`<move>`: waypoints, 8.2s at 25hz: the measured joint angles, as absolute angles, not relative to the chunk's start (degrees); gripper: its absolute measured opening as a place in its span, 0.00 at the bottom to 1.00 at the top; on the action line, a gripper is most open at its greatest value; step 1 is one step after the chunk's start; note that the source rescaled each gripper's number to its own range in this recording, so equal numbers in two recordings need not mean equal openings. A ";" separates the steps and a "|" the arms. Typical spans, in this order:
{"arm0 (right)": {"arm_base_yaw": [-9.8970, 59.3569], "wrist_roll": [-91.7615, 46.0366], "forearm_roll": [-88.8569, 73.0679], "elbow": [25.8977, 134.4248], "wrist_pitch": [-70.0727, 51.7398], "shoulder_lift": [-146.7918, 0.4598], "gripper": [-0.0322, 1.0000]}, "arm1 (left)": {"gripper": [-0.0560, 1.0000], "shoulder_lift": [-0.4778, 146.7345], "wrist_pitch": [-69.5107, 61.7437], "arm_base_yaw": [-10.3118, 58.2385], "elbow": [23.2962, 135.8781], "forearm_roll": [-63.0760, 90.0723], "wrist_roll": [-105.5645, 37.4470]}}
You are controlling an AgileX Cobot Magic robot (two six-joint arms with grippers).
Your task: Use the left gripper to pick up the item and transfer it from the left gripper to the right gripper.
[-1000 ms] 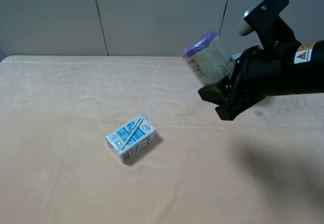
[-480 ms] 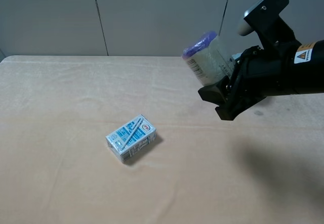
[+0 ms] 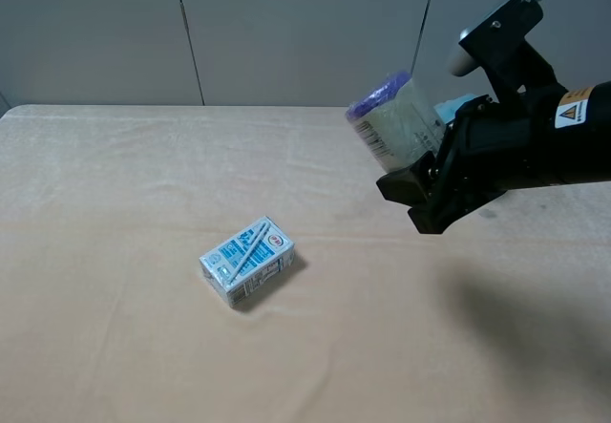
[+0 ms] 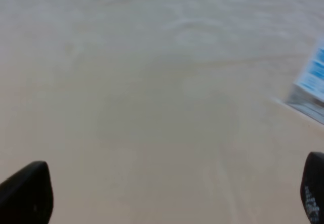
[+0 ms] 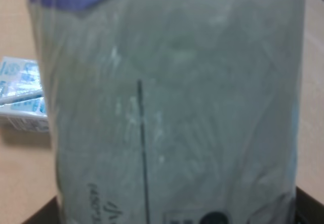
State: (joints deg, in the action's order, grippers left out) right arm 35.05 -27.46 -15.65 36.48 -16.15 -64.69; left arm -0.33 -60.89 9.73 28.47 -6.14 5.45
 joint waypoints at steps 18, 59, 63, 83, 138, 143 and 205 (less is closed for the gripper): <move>23.39 -15.92 -12.06 51.68 -34.68 -84.53 0.03 | 0.95 -0.33 -60.89 -9.32 28.47 -6.31 5.45; 23.11 -10.91 -13.98 54.23 -38.76 -102.47 0.93 | 0.95 -0.33 -60.89 -9.32 28.47 -6.31 5.45; 23.11 -10.91 -13.98 54.23 -38.71 -102.47 1.00 | 0.95 -0.33 -60.89 -9.32 28.47 -6.31 5.45; 23.11 -9.01 -11.72 64.20 -54.98 -94.03 1.00 | 0.95 -0.33 -60.85 -9.32 28.47 -6.31 5.45; 23.11 -1.43 0.00 34.45 -59.32 -8.38 1.00 | 0.95 -0.33 -60.85 -9.32 28.47 -6.31 5.45; 23.11 1.30 0.74 34.45 -58.21 -1.69 1.00 | 0.95 -0.33 -60.85 -9.32 28.47 -6.31 5.45; -4.20 2.95 -0.45 28.18 -58.42 0.35 1.00 | 0.95 -0.33 -60.85 -9.32 28.47 -6.31 5.50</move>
